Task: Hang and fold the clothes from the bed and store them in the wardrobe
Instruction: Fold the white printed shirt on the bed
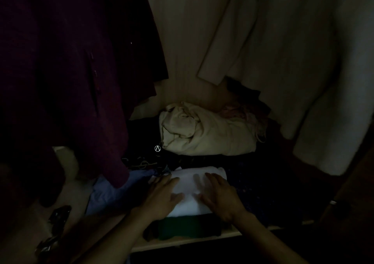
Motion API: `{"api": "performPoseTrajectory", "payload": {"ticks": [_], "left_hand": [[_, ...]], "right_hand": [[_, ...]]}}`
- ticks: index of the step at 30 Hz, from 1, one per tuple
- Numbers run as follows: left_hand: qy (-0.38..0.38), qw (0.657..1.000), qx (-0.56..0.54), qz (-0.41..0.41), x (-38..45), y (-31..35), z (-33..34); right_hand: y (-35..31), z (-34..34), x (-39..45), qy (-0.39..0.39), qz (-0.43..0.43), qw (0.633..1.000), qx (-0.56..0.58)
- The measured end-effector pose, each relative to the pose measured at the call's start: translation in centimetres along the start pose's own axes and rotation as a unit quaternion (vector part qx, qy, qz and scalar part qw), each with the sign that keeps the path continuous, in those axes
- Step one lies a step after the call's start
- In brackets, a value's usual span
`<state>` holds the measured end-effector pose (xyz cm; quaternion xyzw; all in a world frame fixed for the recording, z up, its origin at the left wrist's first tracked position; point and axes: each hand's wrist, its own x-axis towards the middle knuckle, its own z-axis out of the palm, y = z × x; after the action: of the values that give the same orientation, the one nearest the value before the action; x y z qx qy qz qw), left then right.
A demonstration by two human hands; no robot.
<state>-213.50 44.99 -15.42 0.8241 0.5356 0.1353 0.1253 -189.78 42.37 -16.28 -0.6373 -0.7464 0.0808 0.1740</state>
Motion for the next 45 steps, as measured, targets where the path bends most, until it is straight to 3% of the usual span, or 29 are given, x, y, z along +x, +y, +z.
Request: {"api": "performPoseTrajectory", "payload": {"ticks": [11,24,36,45], "left_hand": [[0.105,0.985,-0.105,0.086,-1.9,4.4,-5.6],[0.056,0.97,-0.097,0.216,-7.6,18.1,-3.9],[0.017,0.978,-0.026,0.205,-17.9,33.8,0.8],[0.007,0.971,-0.021,0.237,-23.8,41.4,2.6]], "right_hand": [[-3.1,-9.6,-7.7,0.083,0.022,0.996,-0.013],[-0.4,-14.9,-21.5,0.169,0.087,0.982,0.016],[7.3,-18.9,-38.6,0.21,0.051,0.974,0.064],[10.3,-19.5,-48.7,0.205,0.103,0.971,0.062]]}}
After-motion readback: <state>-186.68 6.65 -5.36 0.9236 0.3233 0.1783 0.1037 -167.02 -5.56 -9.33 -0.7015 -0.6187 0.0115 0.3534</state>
